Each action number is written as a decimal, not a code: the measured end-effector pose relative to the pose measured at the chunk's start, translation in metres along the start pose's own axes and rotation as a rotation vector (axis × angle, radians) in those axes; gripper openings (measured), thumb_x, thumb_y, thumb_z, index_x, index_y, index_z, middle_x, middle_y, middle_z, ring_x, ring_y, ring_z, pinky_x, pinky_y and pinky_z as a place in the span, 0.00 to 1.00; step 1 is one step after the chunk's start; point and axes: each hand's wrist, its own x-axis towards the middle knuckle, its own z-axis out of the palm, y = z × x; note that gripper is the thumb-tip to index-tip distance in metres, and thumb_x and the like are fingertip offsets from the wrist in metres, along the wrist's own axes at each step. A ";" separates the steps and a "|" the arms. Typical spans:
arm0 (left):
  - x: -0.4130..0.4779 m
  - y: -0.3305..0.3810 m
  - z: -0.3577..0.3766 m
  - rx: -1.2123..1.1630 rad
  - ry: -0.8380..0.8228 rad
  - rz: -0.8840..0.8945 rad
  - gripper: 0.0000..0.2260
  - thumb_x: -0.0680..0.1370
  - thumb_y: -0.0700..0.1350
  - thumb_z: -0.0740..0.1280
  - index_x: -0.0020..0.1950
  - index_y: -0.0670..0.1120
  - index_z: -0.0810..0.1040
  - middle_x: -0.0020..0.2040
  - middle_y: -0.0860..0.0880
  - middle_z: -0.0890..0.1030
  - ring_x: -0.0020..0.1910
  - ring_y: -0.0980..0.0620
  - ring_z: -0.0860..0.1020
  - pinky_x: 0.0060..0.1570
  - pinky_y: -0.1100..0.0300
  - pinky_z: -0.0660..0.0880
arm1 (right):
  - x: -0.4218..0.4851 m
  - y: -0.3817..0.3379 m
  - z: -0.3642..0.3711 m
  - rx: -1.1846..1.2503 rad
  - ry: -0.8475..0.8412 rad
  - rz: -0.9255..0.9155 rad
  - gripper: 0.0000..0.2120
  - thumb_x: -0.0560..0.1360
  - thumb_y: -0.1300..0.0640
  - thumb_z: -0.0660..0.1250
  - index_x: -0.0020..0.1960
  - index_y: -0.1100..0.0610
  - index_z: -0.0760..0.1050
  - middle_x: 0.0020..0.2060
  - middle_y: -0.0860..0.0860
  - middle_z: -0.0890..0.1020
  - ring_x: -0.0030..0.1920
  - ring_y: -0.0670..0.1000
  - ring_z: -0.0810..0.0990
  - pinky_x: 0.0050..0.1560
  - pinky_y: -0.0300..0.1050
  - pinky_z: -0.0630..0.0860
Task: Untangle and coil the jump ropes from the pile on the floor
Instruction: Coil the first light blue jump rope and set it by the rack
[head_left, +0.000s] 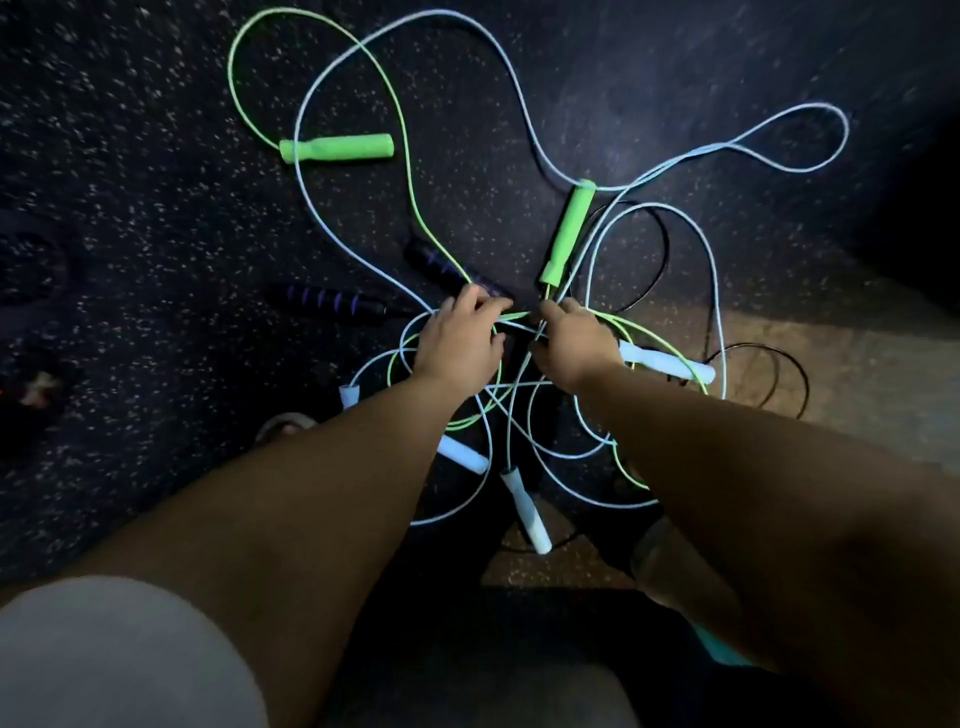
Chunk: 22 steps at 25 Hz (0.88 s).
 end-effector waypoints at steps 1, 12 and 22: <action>0.005 0.000 0.001 0.054 0.020 0.035 0.17 0.80 0.50 0.67 0.69 0.54 0.74 0.62 0.49 0.73 0.58 0.44 0.74 0.56 0.47 0.73 | 0.003 0.001 0.001 -0.037 0.001 -0.016 0.16 0.76 0.50 0.66 0.62 0.52 0.73 0.58 0.57 0.75 0.59 0.63 0.76 0.54 0.55 0.74; -0.014 0.024 -0.053 0.136 -0.138 0.153 0.13 0.82 0.56 0.61 0.56 0.51 0.81 0.55 0.45 0.83 0.58 0.40 0.78 0.55 0.51 0.70 | -0.043 -0.010 -0.042 0.184 0.076 -0.233 0.07 0.75 0.46 0.65 0.47 0.48 0.73 0.42 0.50 0.81 0.46 0.57 0.80 0.48 0.52 0.78; -0.098 0.088 -0.154 -0.207 0.017 0.103 0.11 0.81 0.54 0.60 0.54 0.56 0.81 0.53 0.51 0.84 0.54 0.47 0.80 0.58 0.48 0.76 | -0.136 -0.023 -0.109 0.387 0.438 -0.083 0.13 0.76 0.62 0.64 0.59 0.56 0.80 0.51 0.55 0.85 0.51 0.56 0.83 0.55 0.44 0.76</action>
